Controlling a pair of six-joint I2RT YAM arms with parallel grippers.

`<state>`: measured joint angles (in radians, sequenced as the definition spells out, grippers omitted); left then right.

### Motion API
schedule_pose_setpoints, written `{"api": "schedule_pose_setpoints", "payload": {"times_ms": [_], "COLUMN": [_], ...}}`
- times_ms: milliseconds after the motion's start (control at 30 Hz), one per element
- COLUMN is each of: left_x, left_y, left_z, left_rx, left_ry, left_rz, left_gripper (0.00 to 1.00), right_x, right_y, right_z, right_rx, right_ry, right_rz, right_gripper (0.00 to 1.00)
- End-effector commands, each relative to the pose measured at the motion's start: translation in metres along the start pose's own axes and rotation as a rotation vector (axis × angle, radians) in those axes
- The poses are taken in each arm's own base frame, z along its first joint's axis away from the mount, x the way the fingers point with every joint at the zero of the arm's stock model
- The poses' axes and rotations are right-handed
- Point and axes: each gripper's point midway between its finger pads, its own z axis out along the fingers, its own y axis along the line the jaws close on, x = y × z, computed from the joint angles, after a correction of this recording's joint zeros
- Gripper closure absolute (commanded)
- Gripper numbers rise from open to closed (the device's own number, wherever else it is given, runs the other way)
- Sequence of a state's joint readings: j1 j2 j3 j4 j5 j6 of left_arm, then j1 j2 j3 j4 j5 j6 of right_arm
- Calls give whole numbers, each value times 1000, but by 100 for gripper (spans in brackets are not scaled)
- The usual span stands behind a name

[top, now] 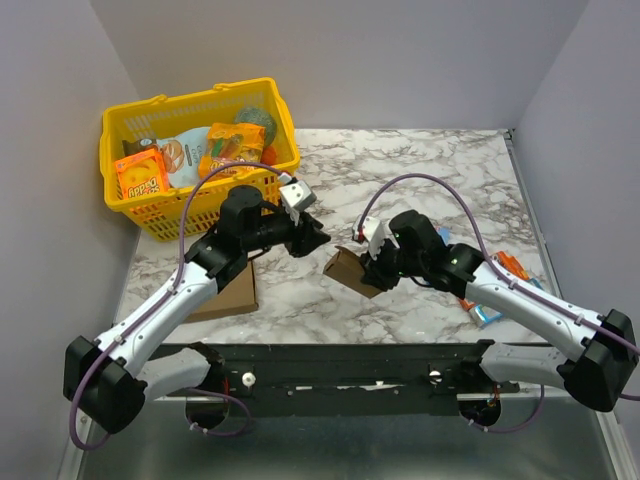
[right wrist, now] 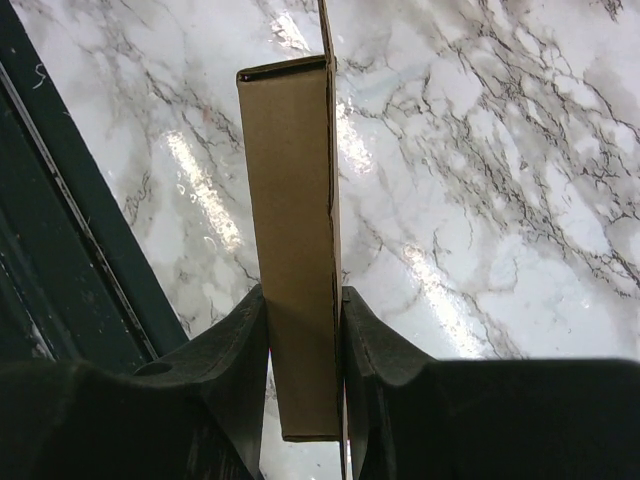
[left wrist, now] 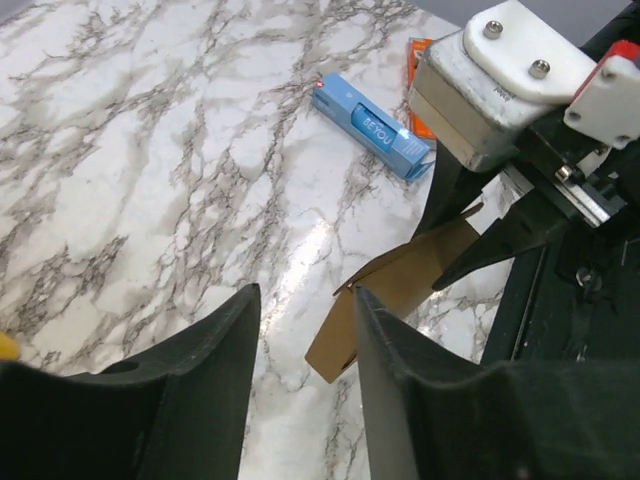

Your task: Fold the paper box

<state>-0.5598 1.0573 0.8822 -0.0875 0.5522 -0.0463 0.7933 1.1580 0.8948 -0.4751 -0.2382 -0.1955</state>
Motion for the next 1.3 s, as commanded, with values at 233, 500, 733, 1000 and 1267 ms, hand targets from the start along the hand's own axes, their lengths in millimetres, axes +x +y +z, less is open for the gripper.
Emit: {"api": "schedule_pose_setpoints", "payload": {"times_ms": [233, 500, 733, 1000, 1267], "left_x": [27, 37, 36, 38, 46], "left_y": [-38, -36, -27, -22, -27], "left_z": [23, 35, 38, 38, 41], "left_rx": [232, 224, 164, 127, 165], "left_ry": [109, 139, 121, 108, 135], "left_rz": [19, 16, 37, 49, 30], "left_gripper": [52, 51, 40, 37, 51], "right_x": [-4, -4, -4, -3, -4], "right_y": [1, 3, 5, 8, 7], "right_z": [-2, -2, 0, 0, 0], "right_rx": [-4, -17, -32, -48, -46], "right_ry": [12, 9, 12, 17, 15], "right_rz": [-32, -29, -25, -22, -21], "right_gripper": [67, 67, 67, 67, 67]}}
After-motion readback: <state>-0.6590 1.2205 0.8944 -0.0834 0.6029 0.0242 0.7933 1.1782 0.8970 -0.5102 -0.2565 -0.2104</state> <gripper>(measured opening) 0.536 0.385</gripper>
